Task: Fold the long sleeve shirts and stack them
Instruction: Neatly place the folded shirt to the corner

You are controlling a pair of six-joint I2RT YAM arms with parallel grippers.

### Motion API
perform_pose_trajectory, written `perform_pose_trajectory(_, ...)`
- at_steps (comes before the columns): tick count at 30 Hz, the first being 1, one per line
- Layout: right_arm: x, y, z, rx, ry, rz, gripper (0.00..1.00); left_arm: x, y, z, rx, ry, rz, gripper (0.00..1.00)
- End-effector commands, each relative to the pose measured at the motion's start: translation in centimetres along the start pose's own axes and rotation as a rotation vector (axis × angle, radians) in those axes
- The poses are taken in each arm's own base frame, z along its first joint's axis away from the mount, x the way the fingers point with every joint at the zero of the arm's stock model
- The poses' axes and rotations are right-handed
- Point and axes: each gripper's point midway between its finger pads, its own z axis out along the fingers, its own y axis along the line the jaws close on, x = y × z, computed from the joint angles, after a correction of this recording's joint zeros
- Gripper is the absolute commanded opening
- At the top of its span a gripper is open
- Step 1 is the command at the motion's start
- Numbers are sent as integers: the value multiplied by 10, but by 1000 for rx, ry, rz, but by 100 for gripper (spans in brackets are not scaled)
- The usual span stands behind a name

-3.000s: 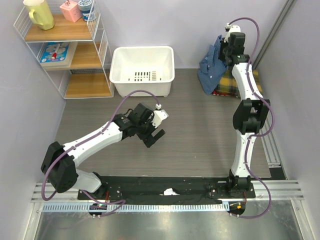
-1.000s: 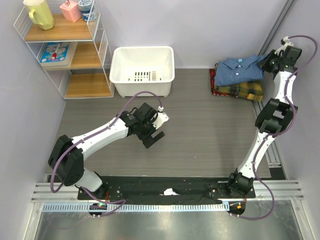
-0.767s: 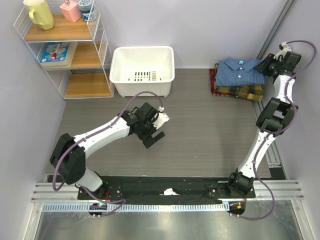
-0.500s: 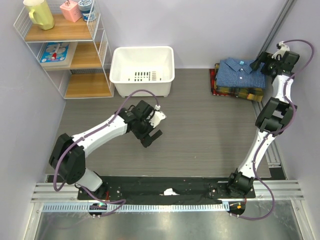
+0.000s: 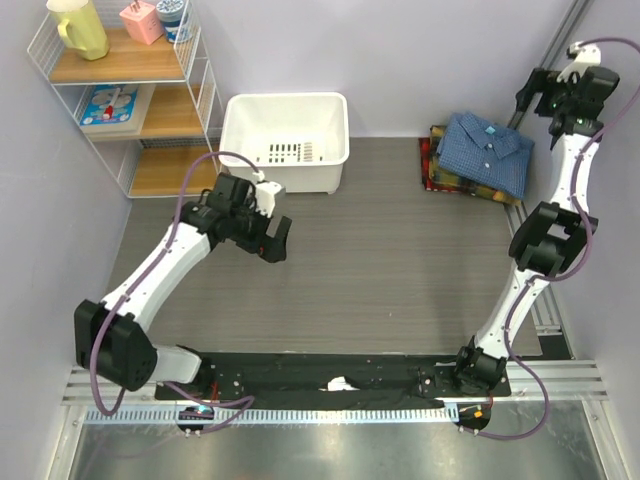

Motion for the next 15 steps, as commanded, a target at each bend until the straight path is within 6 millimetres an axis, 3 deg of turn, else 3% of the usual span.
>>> perform_pose_trajectory(1,-131,16,-60,57,-259,-105,100,-33,1,-44,8,-162,-78,100)
perform_pose_trajectory(4,-147,45,-82,-7,-261,-87,100,-45,15,-65,-30,-237,-149,100)
perform_pose_trajectory(6,-141,74,-86,-61,-226,-74,100,-52,28,-80,-65,-278,-186,100)
perform_pose_trajectory(8,-141,105,-105,-119,-196,-70,100,-54,36,-88,-95,-278,-201,100)
perform_pose_trajectory(9,-122,129,-102,-167,-140,-57,100,-55,41,-96,-116,-267,-214,100)
perform_pose_trajectory(11,-112,163,-124,-219,-88,-48,100,-50,48,-98,-145,-227,-234,100)
perform_pose_trajectory(12,-78,193,-123,-281,5,-32,100,-47,52,-100,-152,-216,-248,100)
perform_pose_trajectory(14,-65,222,-147,-329,40,-27,100,-35,52,-101,-154,-172,-246,100)
perform_pose_trajectory(15,-26,252,-153,-392,133,-19,100,-30,52,-101,-162,-161,-248,100)
